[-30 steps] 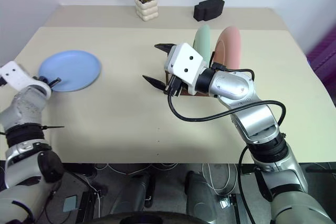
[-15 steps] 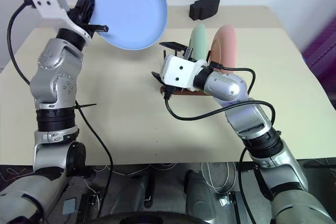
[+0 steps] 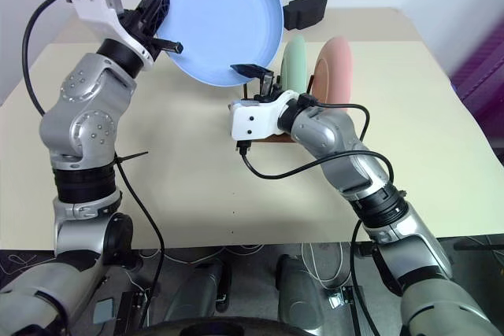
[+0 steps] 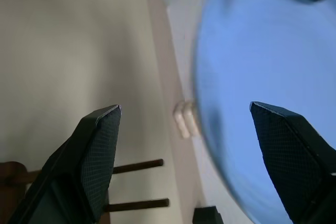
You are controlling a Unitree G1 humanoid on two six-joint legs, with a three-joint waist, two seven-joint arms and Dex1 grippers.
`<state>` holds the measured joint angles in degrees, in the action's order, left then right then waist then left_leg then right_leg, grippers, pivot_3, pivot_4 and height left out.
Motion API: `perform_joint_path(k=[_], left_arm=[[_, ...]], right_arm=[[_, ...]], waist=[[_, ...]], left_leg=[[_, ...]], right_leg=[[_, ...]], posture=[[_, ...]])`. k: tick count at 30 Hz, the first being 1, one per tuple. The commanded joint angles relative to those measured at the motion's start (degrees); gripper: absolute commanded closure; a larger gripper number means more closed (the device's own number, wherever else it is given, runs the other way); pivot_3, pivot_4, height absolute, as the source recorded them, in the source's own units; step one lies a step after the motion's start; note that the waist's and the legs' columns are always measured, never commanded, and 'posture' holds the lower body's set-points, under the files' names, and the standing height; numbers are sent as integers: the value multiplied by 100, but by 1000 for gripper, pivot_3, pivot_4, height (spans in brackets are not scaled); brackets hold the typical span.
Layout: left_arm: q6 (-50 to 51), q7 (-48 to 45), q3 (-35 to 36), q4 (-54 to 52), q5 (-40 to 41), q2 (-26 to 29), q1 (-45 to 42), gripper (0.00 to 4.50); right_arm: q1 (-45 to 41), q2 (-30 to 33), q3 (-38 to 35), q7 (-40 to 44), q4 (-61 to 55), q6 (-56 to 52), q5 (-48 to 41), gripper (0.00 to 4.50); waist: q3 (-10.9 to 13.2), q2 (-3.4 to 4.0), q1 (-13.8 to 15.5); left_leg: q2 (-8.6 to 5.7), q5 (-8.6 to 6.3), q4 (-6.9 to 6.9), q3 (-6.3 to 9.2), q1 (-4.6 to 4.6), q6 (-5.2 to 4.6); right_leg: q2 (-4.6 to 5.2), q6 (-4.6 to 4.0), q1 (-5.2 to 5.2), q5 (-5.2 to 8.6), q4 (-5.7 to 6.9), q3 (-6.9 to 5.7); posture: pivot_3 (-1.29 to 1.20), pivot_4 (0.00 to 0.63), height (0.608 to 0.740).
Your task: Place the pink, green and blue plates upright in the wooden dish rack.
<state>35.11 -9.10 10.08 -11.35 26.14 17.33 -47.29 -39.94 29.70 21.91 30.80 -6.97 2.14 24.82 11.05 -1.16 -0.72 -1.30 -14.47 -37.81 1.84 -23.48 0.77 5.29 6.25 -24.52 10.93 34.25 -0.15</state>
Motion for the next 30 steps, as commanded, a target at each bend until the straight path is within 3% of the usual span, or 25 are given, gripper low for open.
perform_joint_path(k=[1, 6, 12, 13, 16, 20, 21, 27, 30], left_arm=[[80, -57, 163, -383, 167, 89, 4, 4500], [275, -55, 255, -428, 314, 91, 62, 4500], [304, 33, 503, -320, 551, -75, 51, 4500], [268, 82, 643, -275, 680, -160, 18, 3749], [-52, 182, 994, -195, 954, -373, -80, 2457], [-414, 674, 1345, 180, 811, -395, -254, 250], [-497, 805, 1489, 349, 806, -365, -310, 58], [-966, 681, 1703, 1166, 416, 335, -71, 58], [-1470, 7, 1092, 1421, -385, 959, 720, 58]], right_arm=[[-196, -75, -102, -47, 2, 191, 83, 1829], [-225, -129, -140, -61, 124, 325, 145, 4450], [-244, -194, -170, -139, 128, 470, 279, 4450], [-246, -189, -160, -153, 114, 528, 312, 4500], [-229, -231, -177, -173, 30, 688, 287, 4500], [-224, -334, -231, -195, -36, 762, 190, 4500], [-217, -379, -264, -191, -49, 756, 120, 4500], [-200, -1083, -664, -75, -421, 166, -953, 4500], [-170, -1478, -888, 23, -737, -322, -1717, 4500]], waist=[[0, 0, 0], [0, 0, 1], [1, -1, 7], [1, -1, 6], [1, -1, 4], [1, -1, -3], [1, -1, 1], [1, -1, -19], [-1, 0, -10]], left_leg=[[0, 0, 0, 0, 0, 0], [0, 2, 0, 2, 0, 3], [0, 2, 0, 2, 0, 4], [0, 3, 0, 3, 0, 4], [0, 3, -1, 3, 0, 6], [2, 5, 0, 5, 1, 8], [2, 5, 0, 4, 2, 8], [10, 8, 2, 5, 5, 13], [9, 8, 4, 7, 6, 14]], right_leg=[[0, 0, 0, 0, 1, 0], [-1, 0, 0, 0, 1, 0], [-2, -1, 1, 0, 1, 0], [-1, -1, 1, 0, 0, 1], [-2, -1, 1, 0, 1, 1], [-5, -1, 0, 0, 1, 1], [-6, -1, 1, 0, 1, 1], [-15, -1, -1, 0, 8, 2], [-15, -2, -1, -1, 11, 2]], posture=[[0, 150, 737], [0, 150, 737], [0, 150, 737], [0, 150, 737], [0, 150, 737], [0, 150, 737], [0, 150, 737], [0, 150, 737], [0, 150, 737]])
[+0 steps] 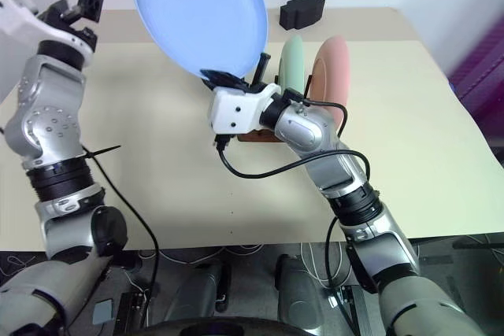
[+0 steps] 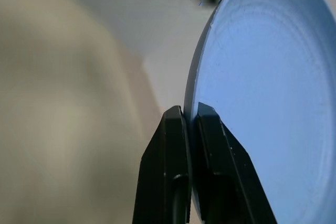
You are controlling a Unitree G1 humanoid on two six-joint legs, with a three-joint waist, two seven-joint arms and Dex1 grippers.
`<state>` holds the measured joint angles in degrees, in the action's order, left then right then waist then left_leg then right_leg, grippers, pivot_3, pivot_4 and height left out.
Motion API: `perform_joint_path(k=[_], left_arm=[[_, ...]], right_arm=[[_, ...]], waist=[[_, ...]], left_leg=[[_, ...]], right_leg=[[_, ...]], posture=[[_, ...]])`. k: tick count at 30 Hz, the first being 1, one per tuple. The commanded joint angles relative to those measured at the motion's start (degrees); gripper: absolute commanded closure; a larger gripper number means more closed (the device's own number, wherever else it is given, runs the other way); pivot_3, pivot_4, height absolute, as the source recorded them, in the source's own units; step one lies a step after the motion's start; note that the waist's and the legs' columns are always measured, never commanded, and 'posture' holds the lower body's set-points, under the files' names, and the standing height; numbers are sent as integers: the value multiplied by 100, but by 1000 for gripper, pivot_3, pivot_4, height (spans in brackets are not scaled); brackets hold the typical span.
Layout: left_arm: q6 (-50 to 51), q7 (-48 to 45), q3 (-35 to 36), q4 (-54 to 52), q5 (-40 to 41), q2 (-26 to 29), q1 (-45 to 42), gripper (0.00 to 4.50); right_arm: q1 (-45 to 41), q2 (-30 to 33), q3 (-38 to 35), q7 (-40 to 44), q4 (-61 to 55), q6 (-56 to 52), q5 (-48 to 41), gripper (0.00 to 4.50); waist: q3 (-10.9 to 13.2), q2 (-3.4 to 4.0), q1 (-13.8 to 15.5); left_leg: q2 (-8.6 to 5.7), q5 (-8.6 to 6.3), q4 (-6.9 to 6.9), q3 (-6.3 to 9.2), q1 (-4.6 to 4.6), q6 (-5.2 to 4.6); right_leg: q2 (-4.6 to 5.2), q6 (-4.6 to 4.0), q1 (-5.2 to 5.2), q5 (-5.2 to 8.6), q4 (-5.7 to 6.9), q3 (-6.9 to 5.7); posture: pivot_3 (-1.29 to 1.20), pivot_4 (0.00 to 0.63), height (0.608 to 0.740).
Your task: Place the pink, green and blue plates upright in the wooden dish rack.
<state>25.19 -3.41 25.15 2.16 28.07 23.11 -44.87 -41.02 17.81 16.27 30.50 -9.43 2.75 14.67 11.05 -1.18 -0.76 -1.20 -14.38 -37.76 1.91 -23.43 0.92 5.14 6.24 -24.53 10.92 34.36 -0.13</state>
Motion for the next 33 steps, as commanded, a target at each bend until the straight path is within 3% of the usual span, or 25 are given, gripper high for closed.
perform_joint_path(k=[1, 3, 7, 11, 21, 33], left_arm=[[-596, -715, -522, 108, -685, 476, 647, 58], [-790, -959, -664, 155, -789, 562, 877, 58], [-760, -1908, -1080, -66, -632, 527, 1707, 58], [-744, -2694, -1356, -675, -267, 454, 2272, 58], [-490, -3898, -1844, -1364, 126, 571, 2983, 58], [-334, -4111, -2171, -1521, -49, 622, 3121, 58]], right_arm=[[-55, -375, -382, 76, -578, -535, -884, 4500], [-38, -496, -487, 122, -749, -850, -1199, 4500], [102, -1113, -1091, 121, -1478, -2418, -3264, 4500], [293, -1379, -1447, -226, -1894, -3524, -4417, 4500], [591, -1473, -2068, -1445, -2110, -4535, -5423, 4500], [616, -1448, -2478, -2116, -1820, -5156, -6349, 4500]], waist=[[1, 5, -10], [0, 4, 27], [0, 4, 14], [0, 4, 0], [-5, 19, -11], [-4, 20, -14]], left_leg=[[-1, 1, 4, -3, 3, 2], [-1, 5, 7, -1, 5, 8], [3, 7, 9, 2, 3, 12], [11, 7, 23, 2, 5, 13], [10, 13, 54, -7, 9, 19], [12, 13, 53, -6, 9, 17]], right_leg=[[0, 0, 0, 0, 0, 2], [1, -1, 0, 0, 2, 4], [2, -7, 0, -3, 0, 2], [4, -11, -6, -5, 0, 2], [3, -23, -24, -10, 0, 5], [-4, -22, -23, -9, -1, 5]], posture=[[0, 150, 737], [0, 150, 737], [0, 150, 737], [0, 150, 737], [0, 150, 737], [0, 150, 737]])
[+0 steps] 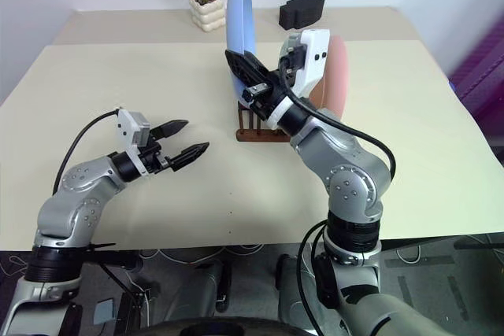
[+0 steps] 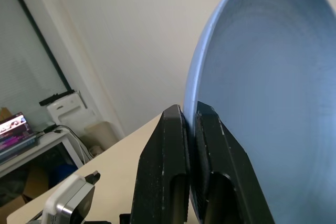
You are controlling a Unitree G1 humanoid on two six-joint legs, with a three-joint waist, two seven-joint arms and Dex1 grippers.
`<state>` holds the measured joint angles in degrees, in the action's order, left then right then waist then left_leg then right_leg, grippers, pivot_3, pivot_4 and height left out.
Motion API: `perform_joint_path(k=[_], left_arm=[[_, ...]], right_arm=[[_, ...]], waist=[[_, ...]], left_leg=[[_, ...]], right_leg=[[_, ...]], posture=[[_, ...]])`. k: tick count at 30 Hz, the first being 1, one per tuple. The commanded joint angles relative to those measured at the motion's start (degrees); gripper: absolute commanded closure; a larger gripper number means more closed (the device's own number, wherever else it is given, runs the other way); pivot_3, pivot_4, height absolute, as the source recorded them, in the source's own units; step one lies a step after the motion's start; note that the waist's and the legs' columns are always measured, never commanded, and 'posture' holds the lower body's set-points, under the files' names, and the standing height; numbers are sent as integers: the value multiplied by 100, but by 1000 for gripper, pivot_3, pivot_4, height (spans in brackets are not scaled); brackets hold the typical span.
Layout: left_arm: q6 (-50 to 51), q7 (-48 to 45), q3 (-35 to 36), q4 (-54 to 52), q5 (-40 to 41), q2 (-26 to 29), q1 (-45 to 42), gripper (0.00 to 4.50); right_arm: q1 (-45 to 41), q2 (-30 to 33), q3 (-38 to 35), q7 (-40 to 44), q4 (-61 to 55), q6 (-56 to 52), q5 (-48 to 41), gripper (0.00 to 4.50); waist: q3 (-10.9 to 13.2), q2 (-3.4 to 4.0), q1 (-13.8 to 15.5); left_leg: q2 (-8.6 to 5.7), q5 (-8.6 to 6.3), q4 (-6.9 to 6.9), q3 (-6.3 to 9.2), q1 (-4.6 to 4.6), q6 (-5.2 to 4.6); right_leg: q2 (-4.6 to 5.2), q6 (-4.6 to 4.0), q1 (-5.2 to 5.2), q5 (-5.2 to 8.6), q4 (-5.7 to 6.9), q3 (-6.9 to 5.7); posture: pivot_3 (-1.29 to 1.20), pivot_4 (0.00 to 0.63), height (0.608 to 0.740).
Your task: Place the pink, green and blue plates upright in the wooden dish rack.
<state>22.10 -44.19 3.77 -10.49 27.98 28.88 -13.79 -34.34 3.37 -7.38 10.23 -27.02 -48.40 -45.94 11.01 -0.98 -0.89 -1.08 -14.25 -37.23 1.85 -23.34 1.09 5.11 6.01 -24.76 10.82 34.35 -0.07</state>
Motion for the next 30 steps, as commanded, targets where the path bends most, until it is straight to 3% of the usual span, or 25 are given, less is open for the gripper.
perform_joint_path(k=[1, 19, 23, 28, 30], left_arm=[[-19, -42, -68, -264, -68, 70, 33, 58], [-56, -82, -153, -382, -133, 17, 106, 58], [-81, -81, -174, -377, -148, 18, 115, 0], [-104, -97, -219, -350, -172, 27, 108, 0], [-106, -106, -227, -343, -175, 30, 107, 0]], right_arm=[[-51, -13, -147, -138, -21, -78, -380, 4500], [-349, 46, -642, -850, 752, -173, -1431, 4500], [-351, 78, -614, -912, 783, -138, -1455, 3150], [-364, 140, -532, -888, 732, -46, -1321, 642], [-369, 176, -482, -871, 707, -13, -1268, 642]], waist=[[0, 0, -1], [0, 1, -2], [1, 1, -4], [1, 1, -4], [1, 1, -4]], left_leg=[[0, 0, 0, 0, 0, 0], [2, 0, 0, 0, -1, -1], [2, 0, 0, 0, -1, -1], [2, 0, 1, 1, -1, -1], [2, 0, 0, 0, -1, -1]], right_leg=[[0, 0, 0, 0, 0, 0], [-2, 0, 0, 0, 0, 0], [-3, 0, 0, 0, -1, 0], [-3, 0, 0, 0, -1, 0], [-3, 1, 0, 0, -2, 0]], posture=[[0, 150, 737], [0, 150, 737], [0, 150, 737], [0, 150, 737], [0, 150, 737]])
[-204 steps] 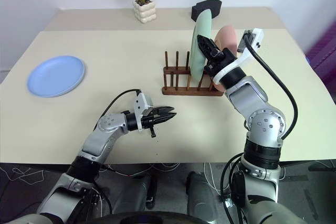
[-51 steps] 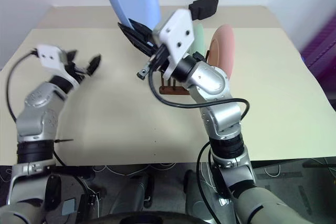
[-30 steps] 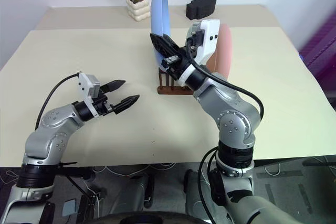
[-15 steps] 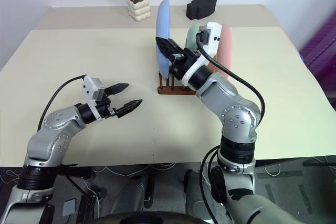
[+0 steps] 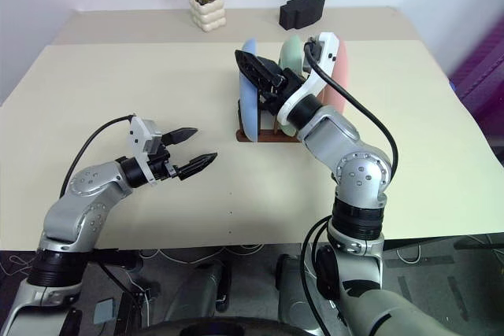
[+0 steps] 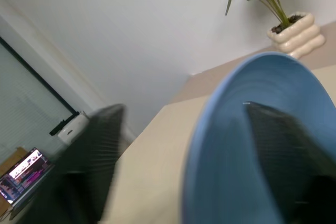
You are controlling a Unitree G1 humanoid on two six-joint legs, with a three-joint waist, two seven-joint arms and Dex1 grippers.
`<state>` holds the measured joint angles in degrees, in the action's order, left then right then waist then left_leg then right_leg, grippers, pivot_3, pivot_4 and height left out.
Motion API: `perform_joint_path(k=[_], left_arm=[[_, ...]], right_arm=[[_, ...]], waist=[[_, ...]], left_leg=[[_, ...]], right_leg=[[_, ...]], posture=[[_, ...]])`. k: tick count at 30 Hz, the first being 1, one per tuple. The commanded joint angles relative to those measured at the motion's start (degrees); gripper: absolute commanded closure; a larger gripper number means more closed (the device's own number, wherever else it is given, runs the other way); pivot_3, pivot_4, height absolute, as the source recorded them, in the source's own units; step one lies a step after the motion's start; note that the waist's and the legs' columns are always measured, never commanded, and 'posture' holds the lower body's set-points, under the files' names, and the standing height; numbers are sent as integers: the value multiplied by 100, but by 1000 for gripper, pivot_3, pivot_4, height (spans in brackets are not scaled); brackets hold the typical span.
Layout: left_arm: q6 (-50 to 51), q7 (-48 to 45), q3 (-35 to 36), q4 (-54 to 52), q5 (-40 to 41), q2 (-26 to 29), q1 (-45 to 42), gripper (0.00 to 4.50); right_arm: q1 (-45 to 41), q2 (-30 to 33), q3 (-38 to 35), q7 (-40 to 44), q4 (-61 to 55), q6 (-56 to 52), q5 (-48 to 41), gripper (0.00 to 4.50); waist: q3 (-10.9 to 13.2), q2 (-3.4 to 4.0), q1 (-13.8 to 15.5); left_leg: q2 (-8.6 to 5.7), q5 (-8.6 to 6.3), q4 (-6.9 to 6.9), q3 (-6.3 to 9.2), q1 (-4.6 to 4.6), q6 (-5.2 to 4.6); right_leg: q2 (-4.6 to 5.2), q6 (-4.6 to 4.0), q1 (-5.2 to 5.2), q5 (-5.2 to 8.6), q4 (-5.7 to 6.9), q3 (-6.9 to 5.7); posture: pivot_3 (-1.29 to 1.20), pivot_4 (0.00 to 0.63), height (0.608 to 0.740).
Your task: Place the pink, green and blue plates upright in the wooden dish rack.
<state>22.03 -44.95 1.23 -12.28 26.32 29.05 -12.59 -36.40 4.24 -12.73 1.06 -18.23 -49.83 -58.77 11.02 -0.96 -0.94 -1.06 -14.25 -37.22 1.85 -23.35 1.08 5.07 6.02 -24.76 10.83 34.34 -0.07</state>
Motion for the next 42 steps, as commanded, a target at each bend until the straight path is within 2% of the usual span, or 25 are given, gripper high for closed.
perform_joint_path(k=[1, 12, 19, 22, 25, 27, 31, 34, 36, 38, 42], left_arm=[[-103, -37, 24, -159, -14, 16, -15, 0], [-116, -97, -10, -127, -58, -14, -19, 0], [-223, -29, -3, -118, -143, -105, -4, 0], [-394, 119, 118, 47, -230, -185, -72, 0], [-788, 332, 298, 505, -468, -212, -159, 0], [-966, 358, 334, 716, -531, -216, -152, 0], [-1151, 366, 307, 872, -611, -276, -111, 0], [-1330, 345, 287, 1170, -688, -326, -131, 0], [-1352, 348, 252, 1255, -704, -372, -137, 0], [-1338, 295, 174, 1272, -756, -355, -91, 0], [-1269, 272, 71, 1122, -832, -301, 18, 0]], right_arm=[[-163, 131, 100, 70, -201, 139, 54, 642], [-353, 797, 646, 601, -582, 629, 963, 642], [-460, 1748, 1043, 1433, -1030, 1201, 1952, 642], [-249, 2256, 741, 1853, -1267, 1413, 2046, 642], [704, 3177, -190, 2583, -1300, 1789, 2252, 642], [1444, 3560, -785, 3042, -1248, 1984, 2204, 642], [2519, 3875, -1616, 3711, -1116, 2164, 1996, 642], [3800, 3748, -2101, 4242, -1212, 2200, 1845, 642], [4333, 3572, -1993, 4298, -1153, 2374, 2018, 642], [4631, 3392, -1601, 4130, -962, 2731, 2598, 642], [4656, 3083, -1244, 4051, -418, 3238, 3040, 642]], waist=[[0, 0, 0], [1, 2, 1], [2, 3, 13], [2, 3, 28], [-4, -7, 128], [-3, -5, 156], [0, 0, 153], [-7, -5, 177], [-7, 1, 169], [-7, 1, 133], [-9, 6, 114]], left_leg=[[0, 0, 0, 0, 0, 0], [0, 0, 0, 0, -1, 0], [0, 0, 0, 0, -2, 0], [0, 0, 0, 0, -4, 0], [-1, 0, -3, 5, -4, 0], [-1, -3, -5, 1, -2, -5], [-3, -5, -9, -11, -2, -8], [2, -5, -9, -5, 4, -8], [9, -5, -7, -1, 7, -8], [9, -5, -11, -8, 8, -8], [22, -5, -21, -18, 12, -7]], right_leg=[[0, 0, 0, 0, 0, 0], [-1, 0, 0, 1, -2, 0], [-1, -15, 1, 10, -8, 0], [-1, -15, 1, 11, -9, -1], [0, -13, 10, 12, -16, -4], [2, -16, 21, 16, -32, -6], [7, -15, 20, 16, -32, 3], [1, -15, 23, 17, -24, 1], [-4, -17, 29, 19, -25, -4], [-3, -19, 27, 19, -23, 0], [-4, -16, 27, 22, -24, 4]], posture=[[0, 150, 737], [0, 150, 737], [0, 150, 737], [0, 150, 737], [0, 150, 737], [0, 150, 737], [0, 150, 737], [0, 150, 737], [0, 150, 737], [0, 150, 737], [0, 150, 737]])
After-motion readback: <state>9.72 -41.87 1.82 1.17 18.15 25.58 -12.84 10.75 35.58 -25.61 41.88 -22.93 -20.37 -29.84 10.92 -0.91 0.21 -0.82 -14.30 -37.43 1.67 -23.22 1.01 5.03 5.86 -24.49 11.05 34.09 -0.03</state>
